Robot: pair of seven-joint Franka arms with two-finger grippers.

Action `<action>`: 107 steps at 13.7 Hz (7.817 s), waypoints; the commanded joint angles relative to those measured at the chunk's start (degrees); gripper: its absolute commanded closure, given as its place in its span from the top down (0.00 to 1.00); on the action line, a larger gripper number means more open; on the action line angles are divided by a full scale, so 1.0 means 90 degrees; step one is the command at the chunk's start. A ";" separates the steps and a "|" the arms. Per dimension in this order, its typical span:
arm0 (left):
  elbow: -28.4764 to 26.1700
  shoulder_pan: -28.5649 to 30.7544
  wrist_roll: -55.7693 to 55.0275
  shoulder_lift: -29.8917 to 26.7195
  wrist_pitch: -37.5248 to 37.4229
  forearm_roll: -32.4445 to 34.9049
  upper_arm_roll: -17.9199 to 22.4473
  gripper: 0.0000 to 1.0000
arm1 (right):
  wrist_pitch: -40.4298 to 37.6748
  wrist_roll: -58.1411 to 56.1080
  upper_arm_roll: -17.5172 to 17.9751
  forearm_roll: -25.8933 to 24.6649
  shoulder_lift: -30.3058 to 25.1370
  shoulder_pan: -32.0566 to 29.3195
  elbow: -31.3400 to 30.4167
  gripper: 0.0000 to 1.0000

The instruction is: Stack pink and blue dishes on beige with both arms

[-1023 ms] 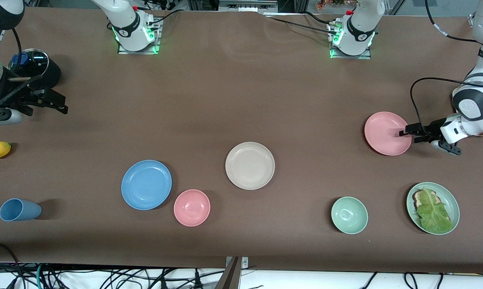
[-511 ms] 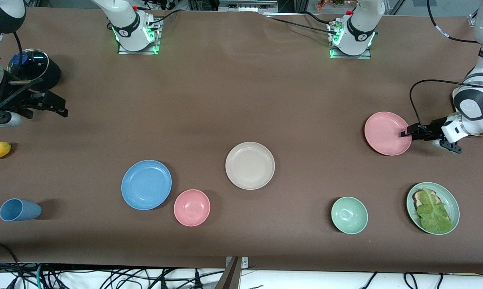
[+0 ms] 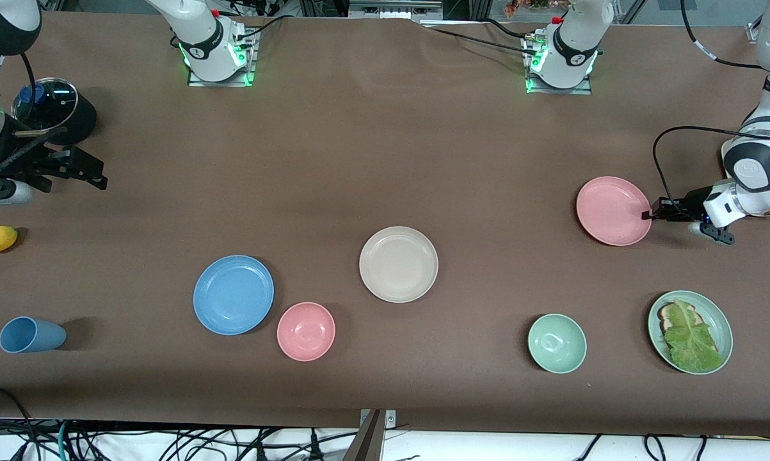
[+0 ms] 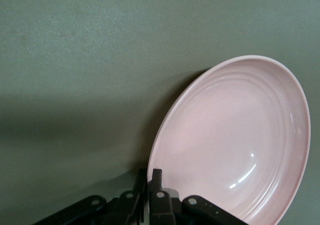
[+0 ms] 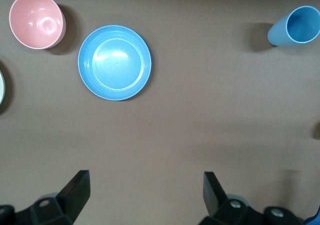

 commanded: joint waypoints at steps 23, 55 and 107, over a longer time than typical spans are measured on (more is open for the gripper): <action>0.2904 -0.4001 -0.6404 0.0103 -0.1590 -0.0038 -0.0305 0.00 | 0.3090 0.0064 0.0084 0.0015 0.3333 0.0113 0.0209 1.00; 0.3402 -0.5975 -0.9239 0.1559 0.0942 0.0021 -0.0276 0.62 | 0.4234 0.0045 0.0172 0.0523 0.4096 0.0182 0.0043 0.00; 0.3167 -0.2607 -0.5958 -0.2787 -0.5415 0.2757 -0.0862 1.00 | 0.0125 0.1933 -0.0960 0.0503 0.1980 0.1872 0.1480 1.00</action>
